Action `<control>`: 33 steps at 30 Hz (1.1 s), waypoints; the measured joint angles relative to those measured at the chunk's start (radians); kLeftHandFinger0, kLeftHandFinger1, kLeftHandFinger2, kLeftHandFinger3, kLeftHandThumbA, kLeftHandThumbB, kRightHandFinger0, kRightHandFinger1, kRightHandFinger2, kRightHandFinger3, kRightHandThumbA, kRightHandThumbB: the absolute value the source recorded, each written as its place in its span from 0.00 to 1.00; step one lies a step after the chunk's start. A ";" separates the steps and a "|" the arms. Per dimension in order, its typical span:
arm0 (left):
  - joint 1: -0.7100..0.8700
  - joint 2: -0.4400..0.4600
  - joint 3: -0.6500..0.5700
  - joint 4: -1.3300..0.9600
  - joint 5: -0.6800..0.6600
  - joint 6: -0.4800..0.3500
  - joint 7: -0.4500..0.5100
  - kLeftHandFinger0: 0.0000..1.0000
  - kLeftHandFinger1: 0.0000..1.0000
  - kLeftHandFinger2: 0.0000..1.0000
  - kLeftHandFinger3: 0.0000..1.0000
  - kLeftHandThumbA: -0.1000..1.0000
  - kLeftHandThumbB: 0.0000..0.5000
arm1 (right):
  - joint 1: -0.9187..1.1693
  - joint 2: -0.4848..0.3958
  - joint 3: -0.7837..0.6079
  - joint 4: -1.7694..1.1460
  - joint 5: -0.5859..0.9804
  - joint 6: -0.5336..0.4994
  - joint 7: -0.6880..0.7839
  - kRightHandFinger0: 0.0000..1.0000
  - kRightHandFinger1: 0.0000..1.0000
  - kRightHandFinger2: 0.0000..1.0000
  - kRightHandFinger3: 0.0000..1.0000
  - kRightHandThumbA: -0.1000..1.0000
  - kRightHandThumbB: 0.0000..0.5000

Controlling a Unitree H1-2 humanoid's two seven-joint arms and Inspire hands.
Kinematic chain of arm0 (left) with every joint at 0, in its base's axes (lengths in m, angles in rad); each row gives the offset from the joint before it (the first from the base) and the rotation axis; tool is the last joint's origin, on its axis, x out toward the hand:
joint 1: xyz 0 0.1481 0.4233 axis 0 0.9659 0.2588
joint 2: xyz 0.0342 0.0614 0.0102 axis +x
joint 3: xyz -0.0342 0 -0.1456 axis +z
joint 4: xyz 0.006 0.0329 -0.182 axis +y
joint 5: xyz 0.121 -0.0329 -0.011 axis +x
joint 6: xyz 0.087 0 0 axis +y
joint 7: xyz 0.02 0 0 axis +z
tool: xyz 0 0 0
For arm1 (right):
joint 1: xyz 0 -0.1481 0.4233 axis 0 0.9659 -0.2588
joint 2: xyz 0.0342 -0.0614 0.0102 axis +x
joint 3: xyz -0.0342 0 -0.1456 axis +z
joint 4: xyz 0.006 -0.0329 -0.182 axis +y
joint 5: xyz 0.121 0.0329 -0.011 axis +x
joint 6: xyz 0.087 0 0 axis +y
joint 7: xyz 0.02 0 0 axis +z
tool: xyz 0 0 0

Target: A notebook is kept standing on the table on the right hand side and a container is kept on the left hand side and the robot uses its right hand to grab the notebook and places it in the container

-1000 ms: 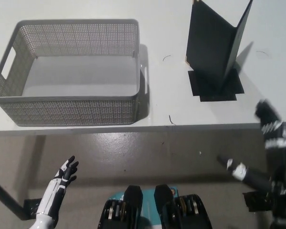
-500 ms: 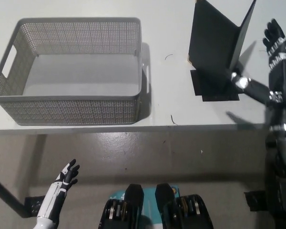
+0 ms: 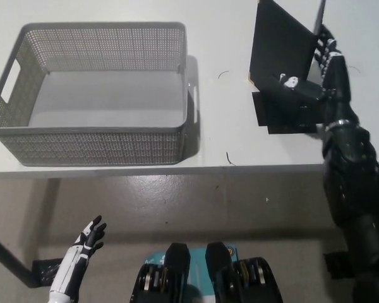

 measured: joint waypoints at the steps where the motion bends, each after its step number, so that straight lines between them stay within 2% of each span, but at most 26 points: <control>1: 0.002 0.000 0.000 -0.002 0.000 0.000 -0.002 1.00 1.00 1.00 1.00 1.00 0.34 | -0.027 0.000 -0.002 0.061 0.004 -0.007 0.000 1.00 1.00 1.00 1.00 1.00 1.00; 3: 0.006 0.000 0.000 -0.003 -0.002 0.000 -0.004 1.00 1.00 1.00 1.00 1.00 0.39 | -0.075 0.000 -0.010 0.168 0.014 -0.017 -0.001 1.00 1.00 1.00 1.00 1.00 1.00; 5: 0.008 -0.001 0.001 -0.003 -0.004 0.000 -0.007 1.00 1.00 1.00 1.00 1.00 0.38 | -0.128 0.000 -0.032 0.278 0.031 -0.019 -0.001 1.00 1.00 1.00 1.00 1.00 1.00; 6: 0.009 -0.002 0.001 -0.003 -0.004 0.000 -0.007 1.00 1.00 1.00 1.00 1.00 0.39 | -0.154 0.001 -0.047 0.324 0.043 -0.019 0.000 1.00 1.00 1.00 1.00 0.97 0.90; 7: 0.009 -0.003 0.002 -0.003 -0.004 0.000 -0.007 1.00 1.00 1.00 1.00 1.00 0.39 | -0.172 0.001 -0.058 0.353 0.054 -0.019 0.000 1.00 1.00 1.00 1.00 0.94 0.86; 8: 0.009 -0.004 0.002 -0.002 -0.004 -0.002 -0.007 1.00 1.00 1.00 1.00 1.00 0.40 | -0.195 0.002 -0.085 0.388 0.068 -0.019 -0.001 1.00 1.00 1.00 1.00 0.83 0.80; 9: 0.010 -0.006 0.002 -0.001 -0.004 -0.005 -0.007 1.00 1.00 1.00 1.00 1.00 0.41 | -0.213 0.003 -0.104 0.415 0.081 -0.018 -0.012 0.65 0.63 0.84 0.99 0.68 0.78; 10: 0.011 -0.008 0.002 0.000 -0.004 -0.007 -0.007 1.00 1.00 1.00 1.00 1.00 0.41 | -0.230 0.005 -0.120 0.437 0.089 -0.015 -0.033 0.40 0.36 0.47 0.45 0.44 0.68; 11: 0.012 -0.011 0.001 0.002 -0.004 -0.007 -0.007 1.00 1.00 1.00 1.00 1.00 0.41 | -0.239 0.006 -0.129 0.449 0.094 -0.011 -0.053 0.27 0.17 0.26 0.11 0.24 0.52; 12: 0.013 -0.014 0.001 0.003 -0.003 -0.007 -0.007 1.00 1.00 1.00 1.00 1.00 0.42 | -0.246 0.007 -0.139 0.461 0.097 -0.009 -0.075 0.04 0.03 0.21 0.03 0.04 0.47; 14: 0.015 -0.016 0.001 0.003 -0.003 -0.007 -0.007 1.00 1.00 1.00 1.00 1.00 0.44 | -0.255 0.008 -0.151 0.476 0.102 -0.008 -0.106 0.00 0.00 0.30 0.15 0.00 0.40; 16: 0.016 -0.016 0.002 0.003 -0.004 -0.007 -0.007 1.00 1.00 1.00 1.00 1.00 0.41 | -0.265 0.011 -0.161 0.492 0.106 -0.009 -0.159 0.00 0.06 0.45 0.37 0.00 0.33; 19: 0.016 -0.016 0.003 0.004 -0.005 -0.011 -0.009 1.00 1.00 1.00 1.00 1.00 0.39 | -0.271 0.014 -0.160 0.495 0.111 -0.014 -0.201 0.00 0.09 0.45 0.45 0.00 0.27; 21: 0.017 -0.016 0.003 0.003 -0.004 -0.015 -0.009 1.00 1.00 1.00 1.00 1.00 0.41 | -0.272 0.018 -0.158 0.494 0.115 -0.017 -0.224 0.00 0.14 0.55 0.56 0.00 0.24; 23: 0.018 -0.016 0.003 0.003 -0.006 -0.019 -0.009 1.00 1.00 1.00 1.00 1.00 0.43 | -0.275 0.023 -0.158 0.493 0.119 -0.020 -0.240 0.00 0.17 0.59 0.64 0.00 0.23; 26: 0.020 -0.016 0.003 0.003 -0.008 -0.022 -0.012 1.00 1.00 1.00 1.00 1.00 0.41 | -0.279 0.032 -0.153 0.468 0.122 -0.027 -0.259 0.00 0.18 0.61 0.65 0.00 0.23; 29: 0.022 -0.016 0.003 0.003 -0.007 -0.025 -0.012 1.00 1.00 1.00 1.00 1.00 0.37 | -0.285 0.038 -0.151 0.420 0.126 -0.034 -0.266 0.00 0.15 0.58 0.58 0.00 0.24; 31: 0.024 -0.016 0.004 0.003 -0.009 -0.028 -0.012 1.00 1.00 1.00 1.00 1.00 0.38 | -0.290 0.045 -0.147 0.377 0.127 -0.036 -0.271 0.00 0.15 0.60 0.59 0.00 0.24; 33: 0.025 -0.017 0.004 0.003 -0.014 -0.030 -0.014 1.00 1.00 1.00 1.00 1.00 0.38 | -0.295 0.058 -0.134 0.309 0.125 -0.036 -0.279 0.00 0.17 0.65 0.74 0.00 0.17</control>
